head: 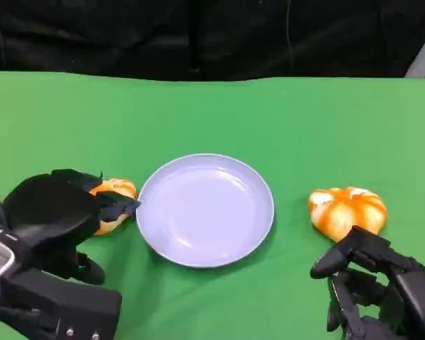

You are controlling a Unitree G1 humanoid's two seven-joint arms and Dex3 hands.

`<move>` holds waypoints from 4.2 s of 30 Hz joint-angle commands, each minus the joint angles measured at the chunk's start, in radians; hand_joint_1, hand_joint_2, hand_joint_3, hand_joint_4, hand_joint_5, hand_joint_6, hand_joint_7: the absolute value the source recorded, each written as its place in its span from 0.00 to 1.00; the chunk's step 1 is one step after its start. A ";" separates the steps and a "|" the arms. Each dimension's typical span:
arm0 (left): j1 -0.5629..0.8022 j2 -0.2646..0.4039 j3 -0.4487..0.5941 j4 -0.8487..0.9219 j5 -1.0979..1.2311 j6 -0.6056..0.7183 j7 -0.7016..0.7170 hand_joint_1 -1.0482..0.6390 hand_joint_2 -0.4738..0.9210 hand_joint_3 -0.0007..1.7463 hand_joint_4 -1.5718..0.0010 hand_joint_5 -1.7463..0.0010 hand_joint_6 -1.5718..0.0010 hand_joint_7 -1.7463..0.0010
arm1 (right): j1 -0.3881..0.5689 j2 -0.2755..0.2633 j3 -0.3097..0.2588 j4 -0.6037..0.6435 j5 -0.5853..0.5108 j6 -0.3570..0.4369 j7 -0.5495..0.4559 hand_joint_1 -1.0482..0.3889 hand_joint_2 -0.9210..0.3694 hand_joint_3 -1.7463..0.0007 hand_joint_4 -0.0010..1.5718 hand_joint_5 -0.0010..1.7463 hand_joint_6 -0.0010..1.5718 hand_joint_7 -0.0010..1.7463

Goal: Grasp the bread from the table and place it into the plate.

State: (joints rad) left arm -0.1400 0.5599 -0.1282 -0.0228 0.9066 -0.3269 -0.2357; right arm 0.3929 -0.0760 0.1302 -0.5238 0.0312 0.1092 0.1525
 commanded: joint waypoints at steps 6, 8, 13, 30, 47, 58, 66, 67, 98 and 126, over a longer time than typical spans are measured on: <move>-0.006 0.037 -0.023 -0.015 -0.011 0.022 0.023 0.14 0.92 0.00 0.73 0.99 0.68 1.00 | 0.002 -0.004 -0.008 -0.009 0.007 0.005 -0.005 0.68 0.19 0.40 0.46 1.00 0.40 0.91; -0.006 0.040 -0.026 -0.015 -0.013 0.024 0.025 0.14 0.92 0.00 0.73 0.99 0.68 1.00 | 0.002 -0.004 -0.008 -0.009 0.007 0.005 -0.005 0.68 0.19 0.40 0.46 1.00 0.40 0.91; -0.053 0.007 -0.074 0.004 0.067 0.119 0.002 0.15 0.93 0.00 0.72 0.99 0.68 1.00 | 0.003 -0.005 -0.004 -0.019 0.003 0.011 -0.007 0.68 0.19 0.40 0.46 1.00 0.40 0.90; -0.141 -0.094 -0.184 0.099 0.138 0.436 -0.039 0.18 0.96 0.00 0.78 1.00 0.73 1.00 | 0.005 -0.005 0.000 -0.023 0.004 0.013 -0.007 0.68 0.19 0.41 0.47 1.00 0.40 0.91; -0.143 -0.155 -0.237 0.198 0.123 0.544 0.091 0.19 0.99 0.01 0.80 1.00 0.75 1.00 | 0.007 -0.005 -0.001 -0.030 0.007 0.017 -0.007 0.68 0.19 0.41 0.46 1.00 0.40 0.91; -0.168 -0.163 -0.246 0.262 0.105 0.579 0.121 0.19 1.00 0.00 0.79 1.00 0.74 1.00 | 0.008 -0.005 0.001 -0.036 0.006 0.023 -0.008 0.68 0.19 0.41 0.47 1.00 0.41 0.91; -0.176 -0.161 -0.256 0.276 0.094 0.588 0.133 0.19 1.00 0.00 0.79 1.00 0.74 1.00 | 0.008 -0.005 0.001 -0.037 0.005 0.025 -0.008 0.68 0.19 0.40 0.47 1.00 0.41 0.91; -0.176 -0.160 -0.256 0.276 0.094 0.589 0.134 0.19 1.00 0.00 0.79 1.00 0.74 1.00 | 0.008 -0.005 0.001 -0.037 0.005 0.025 -0.008 0.68 0.19 0.40 0.47 1.00 0.41 0.91; -0.215 -0.200 -0.201 0.295 -0.006 0.646 0.124 0.21 1.00 0.00 0.79 1.00 0.77 1.00 | 0.010 -0.004 -0.002 -0.040 0.016 0.029 -0.005 0.68 0.19 0.40 0.46 1.00 0.41 0.91; -0.300 -0.197 -0.220 0.536 -0.134 0.518 0.247 0.21 0.99 0.00 0.77 1.00 0.75 0.99 | 0.010 -0.005 -0.001 -0.039 0.012 0.022 -0.006 0.67 0.20 0.41 0.47 1.00 0.41 0.90</move>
State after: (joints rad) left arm -0.4146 0.3529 -0.3485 0.4991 0.7814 0.1998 -0.0098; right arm 0.4001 -0.0764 0.1328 -0.5467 0.0348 0.1317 0.1476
